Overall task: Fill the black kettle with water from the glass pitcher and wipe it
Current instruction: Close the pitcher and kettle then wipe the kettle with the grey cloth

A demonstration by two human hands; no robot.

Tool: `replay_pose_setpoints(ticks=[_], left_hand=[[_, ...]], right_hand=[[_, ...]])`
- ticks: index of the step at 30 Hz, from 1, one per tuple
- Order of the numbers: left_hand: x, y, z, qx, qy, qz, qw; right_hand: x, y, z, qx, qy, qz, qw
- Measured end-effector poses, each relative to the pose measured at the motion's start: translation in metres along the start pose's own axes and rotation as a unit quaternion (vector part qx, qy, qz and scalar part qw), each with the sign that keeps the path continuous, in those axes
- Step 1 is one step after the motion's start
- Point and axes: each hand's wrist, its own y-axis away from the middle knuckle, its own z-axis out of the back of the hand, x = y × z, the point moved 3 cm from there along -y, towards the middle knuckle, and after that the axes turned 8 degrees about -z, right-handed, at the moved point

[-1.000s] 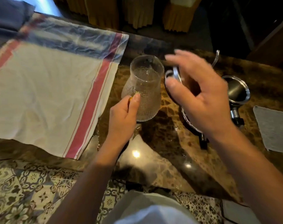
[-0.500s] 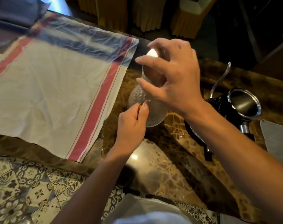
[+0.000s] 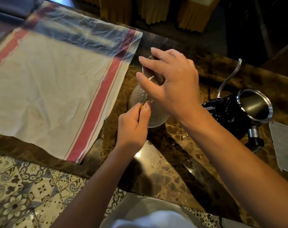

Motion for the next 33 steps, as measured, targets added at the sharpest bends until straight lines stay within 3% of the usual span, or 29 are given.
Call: replay_pose_setpoints(ticks=[6,15,20,26,29,31,33], left_hand=[[-0.004,0.001,-0.001,-0.004,-0.007,0.011,1.0],[-0.008,0.006,-0.008,-0.069,-0.065,-0.007,0.995],[-0.016,0.006,-0.013,-0.083,-0.116,0.014,0.99],[-0.02,0.011,-0.013,-0.11,-0.174,0.042,0.978],[-0.036,0.022,-0.016,-0.175,-0.231,-0.065,0.955],[-0.044,0.033,-0.027,-0.191,-0.287,-0.16,0.925],[-0.051,0.044,-0.047,-0.166,-0.316,-0.185,0.916]], right_hand=[[-0.002,0.002,-0.001,0.016,-0.027,-0.021,0.999],[-0.017,0.023,0.009,0.064,-0.021,0.002,0.998],[-0.022,0.028,0.037,0.127,-0.026,0.008,0.992],[-0.082,0.077,0.132,0.034,-0.117,-0.007,0.993],[-0.132,0.114,0.17,-0.041,-0.11,-0.062,0.991],[-0.166,0.144,0.181,-0.037,-0.103,-0.117,0.987],[-0.196,0.174,0.183,-0.02,-0.097,-0.174,0.98]])
